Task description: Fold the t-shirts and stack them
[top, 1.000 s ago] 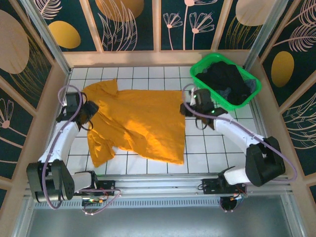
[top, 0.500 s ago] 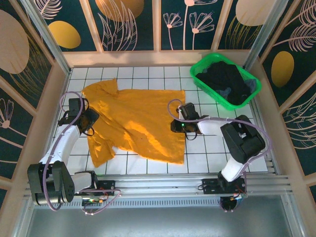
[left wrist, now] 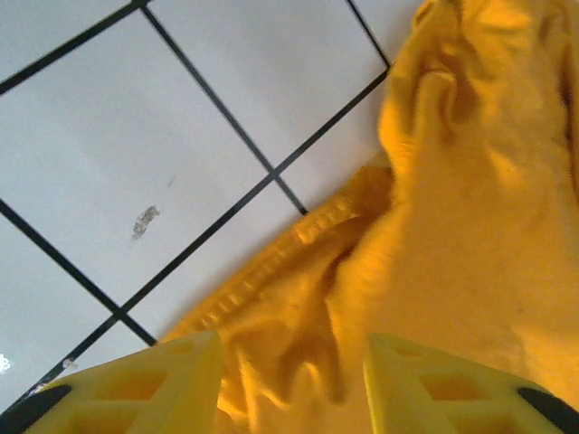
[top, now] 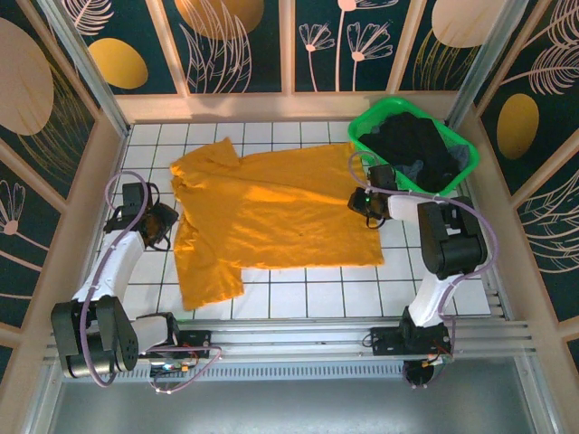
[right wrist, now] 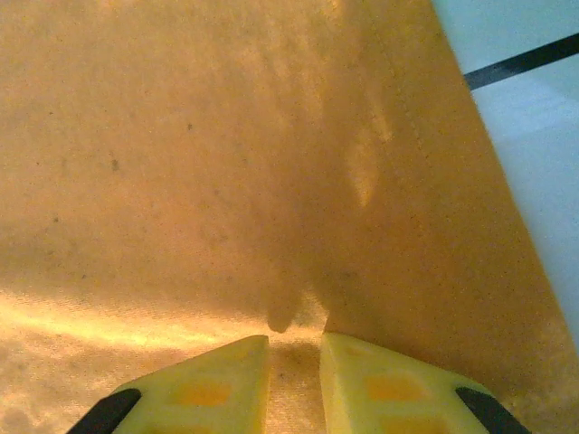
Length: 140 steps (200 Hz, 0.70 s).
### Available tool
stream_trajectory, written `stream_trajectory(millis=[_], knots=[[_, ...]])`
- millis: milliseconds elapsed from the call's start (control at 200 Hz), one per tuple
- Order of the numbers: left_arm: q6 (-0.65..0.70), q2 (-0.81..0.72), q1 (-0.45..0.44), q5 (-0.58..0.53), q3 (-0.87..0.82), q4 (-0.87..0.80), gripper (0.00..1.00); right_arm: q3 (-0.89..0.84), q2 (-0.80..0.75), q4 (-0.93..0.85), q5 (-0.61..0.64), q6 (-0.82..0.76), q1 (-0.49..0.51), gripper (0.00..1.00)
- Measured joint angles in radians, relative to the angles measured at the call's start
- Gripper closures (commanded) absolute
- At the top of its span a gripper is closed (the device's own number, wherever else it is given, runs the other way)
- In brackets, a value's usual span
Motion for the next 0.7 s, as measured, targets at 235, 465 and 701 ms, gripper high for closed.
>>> stream_trajectory(millis=[235,465,701], knots=[[-0.013,0.026,0.001,0.006,-0.066,0.007,0.72,-0.003,-0.051,-0.067,0.011,0.003,0.014,0.58],[-0.007,0.145,0.001,0.027,-0.084,0.069,0.72,-0.008,-0.190,-0.121,0.016,-0.024,0.027,0.59],[0.004,0.314,0.001,0.057,-0.003,0.162,0.93,-0.023,-0.234,-0.135,0.007,-0.042,0.075,0.78]])
